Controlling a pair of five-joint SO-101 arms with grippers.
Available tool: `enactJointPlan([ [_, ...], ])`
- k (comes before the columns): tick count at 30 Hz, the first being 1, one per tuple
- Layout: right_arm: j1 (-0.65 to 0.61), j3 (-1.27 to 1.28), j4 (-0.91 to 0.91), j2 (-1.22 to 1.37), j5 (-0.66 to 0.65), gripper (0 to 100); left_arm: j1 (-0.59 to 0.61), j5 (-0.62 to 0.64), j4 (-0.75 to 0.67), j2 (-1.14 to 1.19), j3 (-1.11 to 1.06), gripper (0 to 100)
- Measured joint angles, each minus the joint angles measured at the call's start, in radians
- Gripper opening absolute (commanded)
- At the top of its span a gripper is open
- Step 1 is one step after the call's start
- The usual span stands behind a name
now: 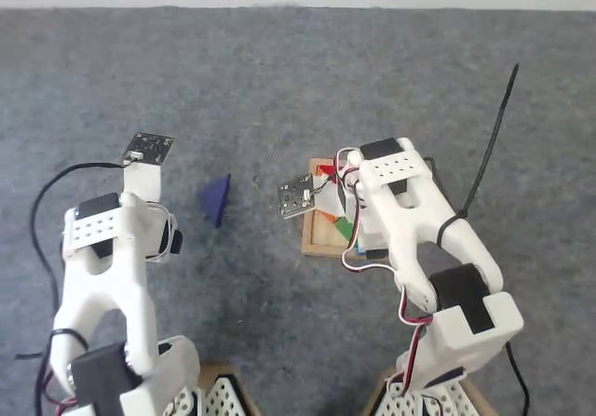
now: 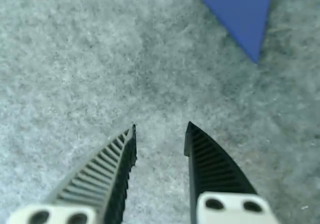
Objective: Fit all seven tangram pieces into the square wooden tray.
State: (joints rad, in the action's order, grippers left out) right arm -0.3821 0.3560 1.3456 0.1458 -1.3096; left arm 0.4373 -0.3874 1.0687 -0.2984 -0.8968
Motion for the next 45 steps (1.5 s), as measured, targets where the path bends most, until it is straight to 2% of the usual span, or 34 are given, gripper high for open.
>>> enactJointPlan([
  [10,0.000,0.000,-0.055,0.000,0.000,1.7,0.000,0.000,0.000,0.000,0.000,16],
  [19,0.000,0.000,-0.063,0.000,0.003,17.0,0.000,0.000,0.000,0.000,0.000,16],
  [40,0.046,-0.023,-0.083,0.000,0.002,17.3,0.000,0.000,0.000,0.000,0.000,16],
  [45,0.043,-0.031,-0.098,0.000,0.129,13.8,-0.005,0.000,0.000,0.000,0.000,16],
])
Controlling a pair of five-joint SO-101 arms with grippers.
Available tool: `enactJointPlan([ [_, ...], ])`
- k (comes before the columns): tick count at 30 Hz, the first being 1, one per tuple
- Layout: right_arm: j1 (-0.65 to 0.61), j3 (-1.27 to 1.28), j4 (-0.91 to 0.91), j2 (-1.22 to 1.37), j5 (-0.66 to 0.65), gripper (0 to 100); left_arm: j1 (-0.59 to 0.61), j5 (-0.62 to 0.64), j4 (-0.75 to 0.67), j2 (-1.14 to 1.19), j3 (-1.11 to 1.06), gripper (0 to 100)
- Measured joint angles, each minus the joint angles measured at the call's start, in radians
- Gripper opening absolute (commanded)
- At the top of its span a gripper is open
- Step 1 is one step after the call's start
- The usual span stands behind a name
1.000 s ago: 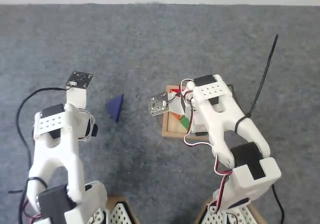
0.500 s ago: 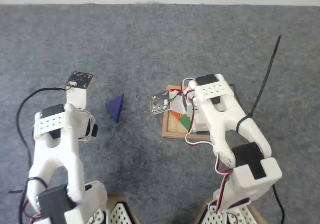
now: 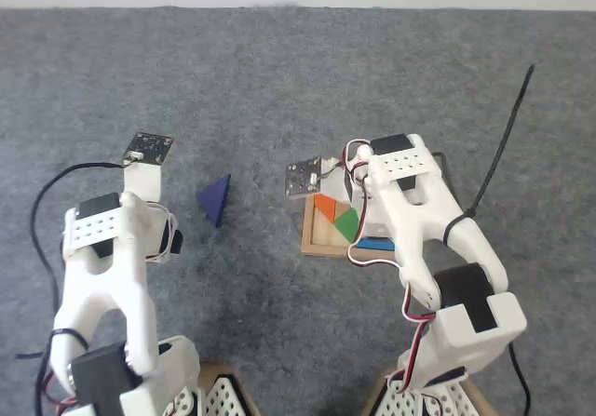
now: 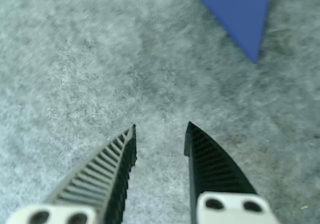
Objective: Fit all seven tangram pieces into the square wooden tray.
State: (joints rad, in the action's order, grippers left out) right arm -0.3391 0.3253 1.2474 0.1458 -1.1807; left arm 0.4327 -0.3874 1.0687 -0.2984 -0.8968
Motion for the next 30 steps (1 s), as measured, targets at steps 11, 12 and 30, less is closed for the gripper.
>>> enactJointPlan([
  [11,0.199,-0.044,0.009,-0.152,0.476,0.7,-0.049,0.000,0.267,0.000,0.272,15],
  [12,0.230,-0.031,0.009,-0.180,0.493,0.7,-0.066,0.000,0.307,0.000,0.302,15],
  [30,0.566,0.677,-0.296,-0.420,0.554,0.8,-0.450,0.270,0.250,-0.035,0.255,18],
])
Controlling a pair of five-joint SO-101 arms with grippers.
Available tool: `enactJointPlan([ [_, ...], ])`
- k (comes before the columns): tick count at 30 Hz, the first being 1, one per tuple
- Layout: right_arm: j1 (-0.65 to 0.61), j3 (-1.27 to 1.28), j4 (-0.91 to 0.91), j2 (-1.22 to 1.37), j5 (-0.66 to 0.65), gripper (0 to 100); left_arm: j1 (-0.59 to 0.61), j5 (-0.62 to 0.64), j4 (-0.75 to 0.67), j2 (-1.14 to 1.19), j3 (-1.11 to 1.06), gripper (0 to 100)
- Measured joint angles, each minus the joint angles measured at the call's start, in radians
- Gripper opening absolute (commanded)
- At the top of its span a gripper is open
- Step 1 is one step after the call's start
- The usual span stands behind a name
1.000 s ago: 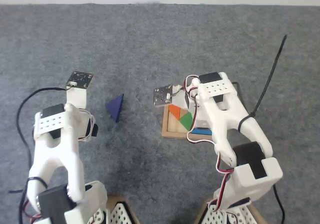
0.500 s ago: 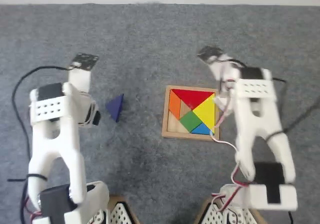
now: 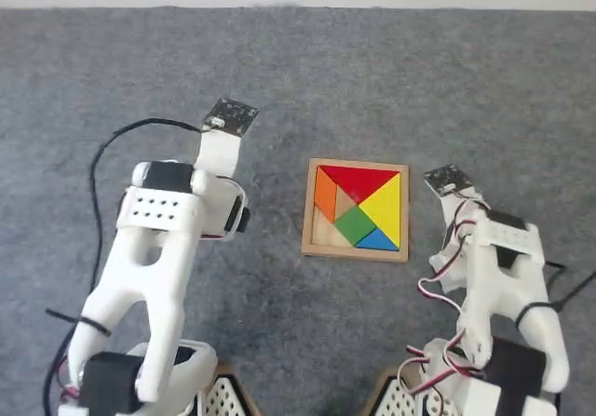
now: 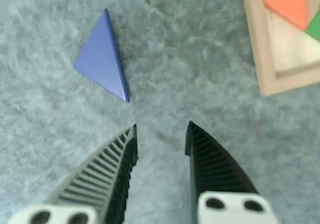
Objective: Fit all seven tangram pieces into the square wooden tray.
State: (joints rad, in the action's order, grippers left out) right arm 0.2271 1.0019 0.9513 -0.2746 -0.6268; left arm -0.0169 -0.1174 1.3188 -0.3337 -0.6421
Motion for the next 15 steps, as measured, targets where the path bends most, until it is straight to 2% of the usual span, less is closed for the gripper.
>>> enactJointPlan([
  [5,0.029,0.035,-0.041,-0.038,0.087,0.8,0.035,0.034,-0.071,0.178,0.060,20],
  [11,0.032,0.130,-0.092,-0.149,0.100,0.8,0.107,0.044,-0.084,0.434,0.262,20],
  [15,0.032,0.203,-0.118,-0.239,0.101,0.8,0.100,0.044,-0.058,0.476,0.348,20],
])
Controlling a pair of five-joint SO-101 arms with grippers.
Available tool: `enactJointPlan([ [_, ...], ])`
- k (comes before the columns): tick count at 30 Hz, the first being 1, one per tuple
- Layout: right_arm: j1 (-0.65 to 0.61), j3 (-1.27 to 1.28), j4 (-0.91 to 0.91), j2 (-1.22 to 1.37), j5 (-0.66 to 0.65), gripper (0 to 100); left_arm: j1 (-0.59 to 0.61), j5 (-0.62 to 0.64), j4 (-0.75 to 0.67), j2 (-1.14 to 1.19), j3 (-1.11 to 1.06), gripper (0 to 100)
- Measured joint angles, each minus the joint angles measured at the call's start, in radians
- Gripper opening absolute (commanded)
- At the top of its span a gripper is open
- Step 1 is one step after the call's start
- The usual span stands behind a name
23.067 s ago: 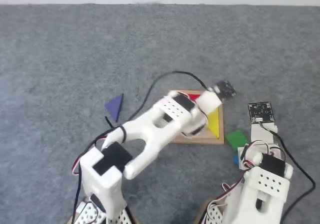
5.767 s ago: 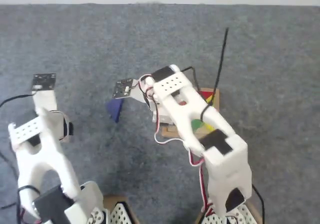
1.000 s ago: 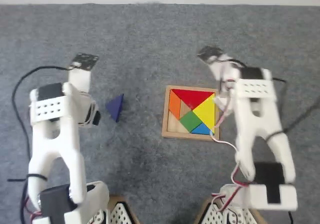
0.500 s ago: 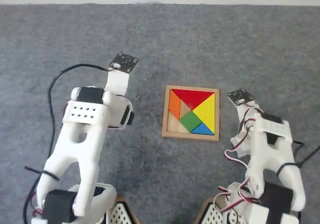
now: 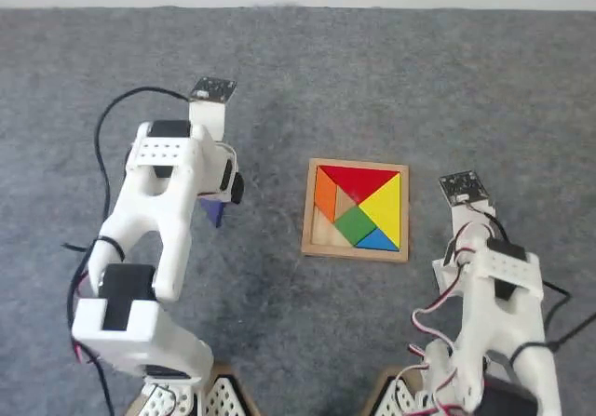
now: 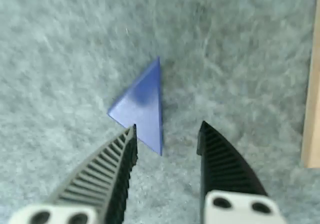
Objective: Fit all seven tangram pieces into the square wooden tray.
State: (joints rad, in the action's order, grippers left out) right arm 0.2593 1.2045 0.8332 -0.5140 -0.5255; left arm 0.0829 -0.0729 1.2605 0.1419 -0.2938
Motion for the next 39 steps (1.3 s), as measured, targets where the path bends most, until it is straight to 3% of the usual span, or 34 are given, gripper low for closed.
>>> enactJointPlan([
  [20,-0.003,0.034,-0.005,-0.060,-0.002,0.9,0.048,-0.011,-0.044,0.153,0.054,20],
  [32,-0.003,0.034,-0.005,-0.060,-0.002,0.8,0.103,-0.147,-0.044,0.169,0.103,23],
  [39,-0.003,0.034,-0.005,-0.060,-0.002,0.8,0.106,-0.157,-0.044,0.253,0.107,23],
])
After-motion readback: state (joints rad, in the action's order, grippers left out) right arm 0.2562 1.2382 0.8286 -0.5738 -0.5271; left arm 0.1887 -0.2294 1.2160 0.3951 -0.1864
